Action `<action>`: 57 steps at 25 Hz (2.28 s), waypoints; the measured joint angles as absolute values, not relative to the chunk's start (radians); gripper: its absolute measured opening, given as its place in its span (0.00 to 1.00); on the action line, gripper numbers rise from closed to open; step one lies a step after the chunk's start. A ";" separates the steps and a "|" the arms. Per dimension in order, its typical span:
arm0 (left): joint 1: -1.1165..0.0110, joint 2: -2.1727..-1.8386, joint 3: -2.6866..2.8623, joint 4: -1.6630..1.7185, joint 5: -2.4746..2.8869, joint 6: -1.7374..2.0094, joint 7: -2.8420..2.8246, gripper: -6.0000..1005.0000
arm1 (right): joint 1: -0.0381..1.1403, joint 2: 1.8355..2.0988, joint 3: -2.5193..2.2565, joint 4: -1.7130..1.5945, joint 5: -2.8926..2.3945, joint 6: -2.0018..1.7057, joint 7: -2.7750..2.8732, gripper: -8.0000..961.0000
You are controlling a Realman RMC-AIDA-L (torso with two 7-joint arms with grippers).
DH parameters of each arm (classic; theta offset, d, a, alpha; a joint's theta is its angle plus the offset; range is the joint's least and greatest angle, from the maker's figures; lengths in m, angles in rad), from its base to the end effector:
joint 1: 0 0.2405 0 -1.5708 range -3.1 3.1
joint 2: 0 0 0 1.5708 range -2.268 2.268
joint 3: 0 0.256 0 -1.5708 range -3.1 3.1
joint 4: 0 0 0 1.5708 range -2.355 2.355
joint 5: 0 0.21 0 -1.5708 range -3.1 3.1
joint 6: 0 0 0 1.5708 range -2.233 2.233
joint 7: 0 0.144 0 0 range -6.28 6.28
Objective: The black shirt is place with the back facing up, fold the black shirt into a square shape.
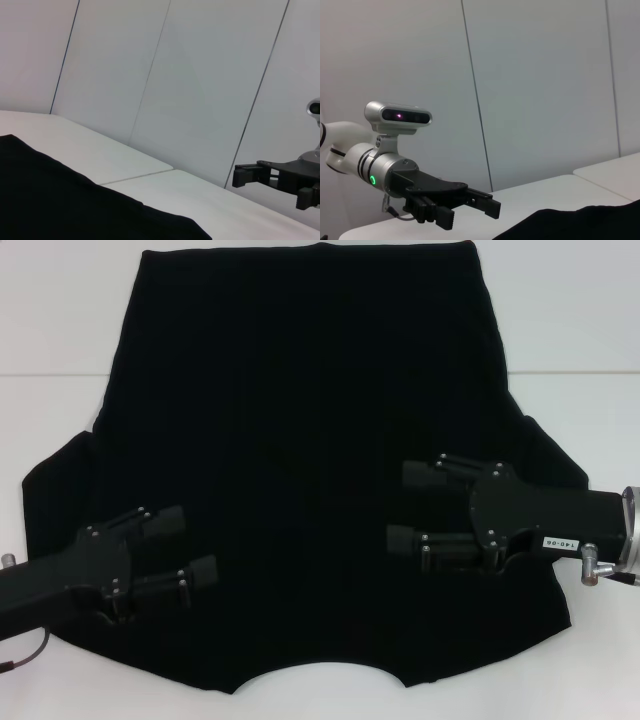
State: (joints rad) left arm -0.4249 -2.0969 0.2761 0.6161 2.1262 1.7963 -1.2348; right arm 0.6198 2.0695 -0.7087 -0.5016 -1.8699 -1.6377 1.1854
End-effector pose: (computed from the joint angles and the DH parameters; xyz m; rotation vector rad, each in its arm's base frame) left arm -0.3014 0.2750 0.0247 -2.5296 -0.6868 -0.9623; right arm 0.2229 0.3345 -0.0147 -2.7817 0.3590 0.9553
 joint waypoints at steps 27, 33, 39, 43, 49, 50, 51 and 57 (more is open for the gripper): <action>-0.449 -2.080 0.277 0.774 2.189 1.380 -1.942 0.87 | 0.653 2.090 -0.709 -0.474 -1.862 -1.623 1.187 0.94; -0.494 -2.062 0.281 0.784 2.315 1.292 -2.018 0.87 | 0.672 2.091 -0.708 -0.457 -1.862 -1.603 1.189 0.94; -0.516 -2.059 0.299 0.784 2.331 1.224 -2.055 0.86 | 0.680 2.091 -0.703 -0.452 -1.862 -1.595 1.189 0.94; -0.517 -2.060 0.340 0.784 2.353 1.124 -2.116 0.86 | 0.680 2.091 -0.701 -0.452 -1.862 -1.592 1.189 0.94; -0.524 -2.067 0.386 0.783 2.400 1.050 -2.166 0.85 | 0.676 2.091 -0.701 -0.450 -1.862 -1.587 1.189 0.94; -0.525 -2.067 0.391 0.783 2.400 1.046 -2.168 0.85 | 0.676 2.091 -0.701 -0.449 -1.862 -1.587 1.189 0.94; -0.527 -2.068 0.394 0.781 2.401 1.042 -2.168 0.85 | 0.675 2.091 -0.701 -0.448 -1.862 -1.587 1.189 0.94; -0.533 -2.069 0.395 0.775 2.407 1.009 -2.169 0.84 | 0.675 2.092 -0.701 -0.439 -1.862 -1.581 1.189 0.94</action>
State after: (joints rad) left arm -0.5333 -2.0687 0.3952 0.7753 2.4070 1.0090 -2.1689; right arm 0.6745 2.0923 -0.7010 -0.4391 -1.8619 -1.5813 1.1888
